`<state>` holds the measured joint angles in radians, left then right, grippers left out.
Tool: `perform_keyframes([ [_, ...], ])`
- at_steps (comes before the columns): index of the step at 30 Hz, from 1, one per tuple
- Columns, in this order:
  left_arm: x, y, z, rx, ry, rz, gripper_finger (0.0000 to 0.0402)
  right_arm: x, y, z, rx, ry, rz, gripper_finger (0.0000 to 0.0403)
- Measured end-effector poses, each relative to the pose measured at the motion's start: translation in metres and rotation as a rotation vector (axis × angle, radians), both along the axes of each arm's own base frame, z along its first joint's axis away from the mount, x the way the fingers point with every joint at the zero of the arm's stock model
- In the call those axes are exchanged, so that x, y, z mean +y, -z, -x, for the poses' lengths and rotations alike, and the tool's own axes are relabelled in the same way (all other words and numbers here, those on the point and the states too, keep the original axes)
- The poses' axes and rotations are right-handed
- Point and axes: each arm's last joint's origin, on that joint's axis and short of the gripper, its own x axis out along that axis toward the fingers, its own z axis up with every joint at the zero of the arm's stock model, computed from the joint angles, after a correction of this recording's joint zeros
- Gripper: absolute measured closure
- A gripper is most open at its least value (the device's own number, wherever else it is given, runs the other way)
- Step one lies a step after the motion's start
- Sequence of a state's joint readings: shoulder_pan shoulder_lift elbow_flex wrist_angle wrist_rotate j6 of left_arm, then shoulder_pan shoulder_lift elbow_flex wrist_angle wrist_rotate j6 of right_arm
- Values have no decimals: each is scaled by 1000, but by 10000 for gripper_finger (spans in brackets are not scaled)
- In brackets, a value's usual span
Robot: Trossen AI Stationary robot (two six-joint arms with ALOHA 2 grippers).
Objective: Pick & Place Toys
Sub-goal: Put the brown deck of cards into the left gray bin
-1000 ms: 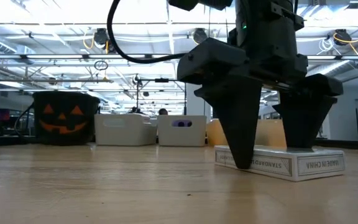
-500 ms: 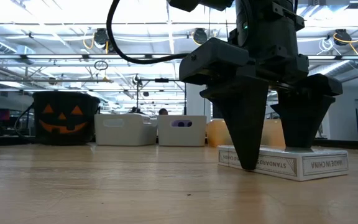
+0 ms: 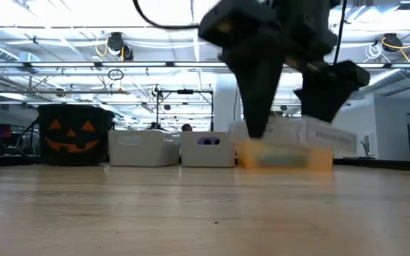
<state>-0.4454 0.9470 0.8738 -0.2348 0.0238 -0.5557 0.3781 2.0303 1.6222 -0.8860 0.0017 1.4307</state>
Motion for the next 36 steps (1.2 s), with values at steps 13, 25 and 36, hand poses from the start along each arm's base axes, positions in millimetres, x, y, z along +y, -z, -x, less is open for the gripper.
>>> perform_keyframes([
  [13,4,0,-2,38,-48,84,124,-9,-41,2,-190,-24,50,94],
  [25,24,-1,-10,105,-126,253,124,-39,-92,-5,-490,-68,144,94],
  [36,59,-3,-22,179,-197,497,124,-53,-103,-17,-620,-213,223,96],
])
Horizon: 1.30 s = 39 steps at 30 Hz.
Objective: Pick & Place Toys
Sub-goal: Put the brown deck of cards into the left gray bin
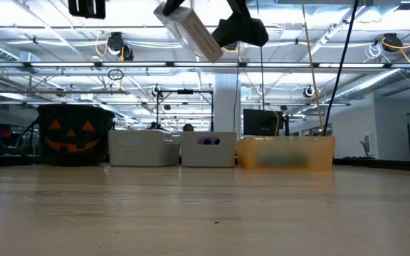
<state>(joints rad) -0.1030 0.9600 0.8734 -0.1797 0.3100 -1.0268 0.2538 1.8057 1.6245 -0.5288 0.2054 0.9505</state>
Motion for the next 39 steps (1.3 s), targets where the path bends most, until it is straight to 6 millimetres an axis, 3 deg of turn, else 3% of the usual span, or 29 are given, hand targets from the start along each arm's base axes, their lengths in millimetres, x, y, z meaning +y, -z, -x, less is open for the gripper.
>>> perform_keyframes([
  [18,54,62,-60,279,8,157,124,-11,0,-3,9,-176,138,100],
  [25,58,70,-78,229,29,195,124,-12,0,-3,15,-204,169,98],
  [39,59,85,-89,272,50,221,124,-23,2,-3,46,-231,221,101],
])
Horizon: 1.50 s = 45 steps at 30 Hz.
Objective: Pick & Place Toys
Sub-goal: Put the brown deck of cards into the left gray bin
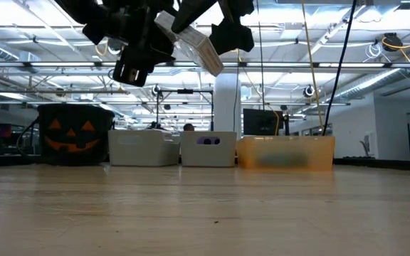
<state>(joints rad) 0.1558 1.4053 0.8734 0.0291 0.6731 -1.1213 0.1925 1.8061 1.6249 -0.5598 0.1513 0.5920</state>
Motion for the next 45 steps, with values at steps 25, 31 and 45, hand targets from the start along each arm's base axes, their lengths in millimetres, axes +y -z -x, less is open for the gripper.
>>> perform_keyframes([
  [25,15,9,-3,29,-41,11,233,-20,3,0,53,-58,7,100],
  [31,15,6,-4,0,-23,14,286,-21,3,0,54,-54,9,96],
  [45,14,6,-4,-21,2,-12,305,-25,3,-1,51,-54,6,72],
])
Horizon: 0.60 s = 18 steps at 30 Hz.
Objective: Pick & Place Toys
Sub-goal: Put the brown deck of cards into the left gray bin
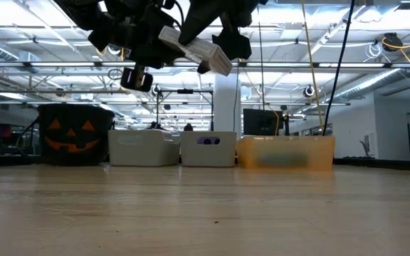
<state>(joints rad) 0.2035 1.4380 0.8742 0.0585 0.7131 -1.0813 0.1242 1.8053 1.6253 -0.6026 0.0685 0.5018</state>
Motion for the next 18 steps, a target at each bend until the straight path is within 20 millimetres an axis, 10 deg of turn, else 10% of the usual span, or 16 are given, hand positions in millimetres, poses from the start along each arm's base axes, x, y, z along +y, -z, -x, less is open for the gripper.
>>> perform_keyframes([
  [18,5,-1,1,-20,1,-23,306,-15,-6,2,-9,7,-71,66],
])
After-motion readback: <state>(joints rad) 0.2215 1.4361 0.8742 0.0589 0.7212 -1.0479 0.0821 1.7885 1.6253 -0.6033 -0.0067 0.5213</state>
